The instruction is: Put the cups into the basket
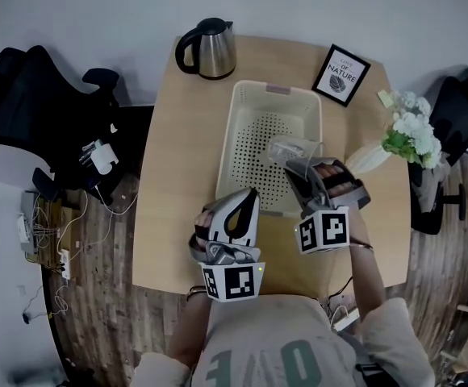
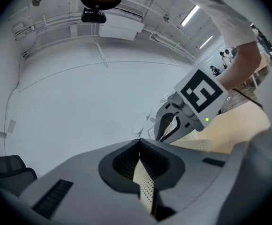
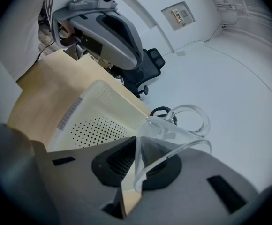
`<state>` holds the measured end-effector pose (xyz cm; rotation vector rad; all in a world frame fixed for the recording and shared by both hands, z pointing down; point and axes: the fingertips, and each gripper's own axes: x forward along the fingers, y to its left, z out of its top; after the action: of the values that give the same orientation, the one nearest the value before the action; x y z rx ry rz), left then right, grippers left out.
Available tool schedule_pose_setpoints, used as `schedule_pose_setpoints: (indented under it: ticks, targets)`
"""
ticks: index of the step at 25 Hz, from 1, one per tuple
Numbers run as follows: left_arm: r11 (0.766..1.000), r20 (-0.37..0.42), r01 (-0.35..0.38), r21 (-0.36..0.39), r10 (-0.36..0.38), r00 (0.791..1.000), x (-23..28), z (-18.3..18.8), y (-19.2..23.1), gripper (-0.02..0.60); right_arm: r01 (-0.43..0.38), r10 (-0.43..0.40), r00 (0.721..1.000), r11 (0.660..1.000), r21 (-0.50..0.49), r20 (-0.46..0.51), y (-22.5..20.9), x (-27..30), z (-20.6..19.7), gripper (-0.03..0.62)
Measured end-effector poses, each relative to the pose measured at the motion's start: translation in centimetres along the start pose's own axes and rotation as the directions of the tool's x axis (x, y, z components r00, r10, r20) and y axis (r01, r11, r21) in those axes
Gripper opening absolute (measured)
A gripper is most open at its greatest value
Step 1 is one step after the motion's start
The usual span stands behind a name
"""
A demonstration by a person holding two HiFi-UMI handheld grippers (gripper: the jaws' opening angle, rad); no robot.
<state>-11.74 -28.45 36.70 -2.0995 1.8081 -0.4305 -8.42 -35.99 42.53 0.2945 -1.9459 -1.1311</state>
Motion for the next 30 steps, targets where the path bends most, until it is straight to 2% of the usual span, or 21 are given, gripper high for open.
schedule_pose_setpoints:
  ticks: [6,11,15,20,23,30]
  targets:
    - [0.999,-0.011,-0.006,-0.044,0.005,1.0,1.3,-1.4,0.5,0.009,-0.129,0.125,0.991,0.985,-0.115,-0.043,1.1,4.6,-1.8,0.021]
    - [0.998,-0.008,-0.002,-0.069,0.002,1.0,2.8,-2.0,0.6,0.009,-0.247,0.234,0.968,0.949,-0.197,-0.085,2.9,7.4,-3.2,0.021]
    - [0.998,-0.022,-0.009,-0.069,0.008,1.0,3.3,-2.8,0.9,0.009,-0.353,0.331,0.935,0.905,-0.237,-0.125,4.6,8.9,-4.0,0.021]
    - [0.979,-0.01,-0.036,-0.2,0.035,0.999,3.5,-3.4,2.2,0.009,-0.457,0.41,0.888,0.838,-0.297,-0.209,6.5,10.8,-5.4,0.021]
    - [0.98,-0.011,-0.043,-0.193,0.041,0.999,3.8,-3.5,2.5,0.009,-0.501,0.442,0.864,0.803,-0.321,-0.243,7.9,11.9,-6.1,0.021]
    - [0.978,-0.024,-0.041,-0.202,0.036,0.999,3.8,-4.2,2.6,0.009,-0.603,0.514,0.793,0.737,-0.306,-0.326,10.1,13.2,-6.7,0.021]
